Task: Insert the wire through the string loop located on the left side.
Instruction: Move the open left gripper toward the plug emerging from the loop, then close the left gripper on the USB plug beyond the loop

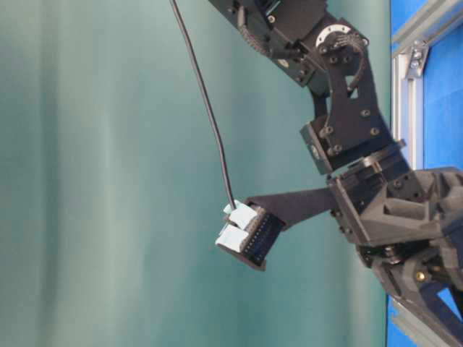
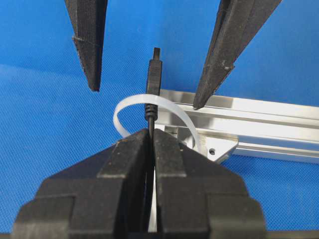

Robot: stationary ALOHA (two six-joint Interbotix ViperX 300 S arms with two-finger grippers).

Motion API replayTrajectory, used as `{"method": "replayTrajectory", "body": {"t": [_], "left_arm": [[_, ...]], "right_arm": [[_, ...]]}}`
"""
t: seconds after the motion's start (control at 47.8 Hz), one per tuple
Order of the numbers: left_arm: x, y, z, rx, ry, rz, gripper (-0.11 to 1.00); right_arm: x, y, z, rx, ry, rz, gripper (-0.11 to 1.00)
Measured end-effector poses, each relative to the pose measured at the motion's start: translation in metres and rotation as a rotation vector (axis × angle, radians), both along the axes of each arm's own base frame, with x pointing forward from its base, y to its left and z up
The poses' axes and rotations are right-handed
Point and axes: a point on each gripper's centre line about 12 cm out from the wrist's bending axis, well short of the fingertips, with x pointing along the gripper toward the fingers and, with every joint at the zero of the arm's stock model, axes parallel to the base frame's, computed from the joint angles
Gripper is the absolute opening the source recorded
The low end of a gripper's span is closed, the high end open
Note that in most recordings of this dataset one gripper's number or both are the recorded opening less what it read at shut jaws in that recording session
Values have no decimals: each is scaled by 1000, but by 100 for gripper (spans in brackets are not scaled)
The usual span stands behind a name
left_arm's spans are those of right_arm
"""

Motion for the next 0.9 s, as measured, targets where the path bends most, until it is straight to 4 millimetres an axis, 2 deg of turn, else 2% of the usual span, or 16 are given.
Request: {"method": "replayTrajectory", "body": {"t": [0.774, 0.858, 0.9], "left_arm": [[0, 0, 0, 5, 3, -3, 89], [0, 0, -1, 6, 9, -2, 87], [0, 1, -1, 4, 12, 0, 82]], "right_arm": [[0, 0, 0, -1, 0, 1, -10], [0, 0, 0, 0, 0, 0, -10], [0, 0, 0, 0, 0, 0, -10]]}}
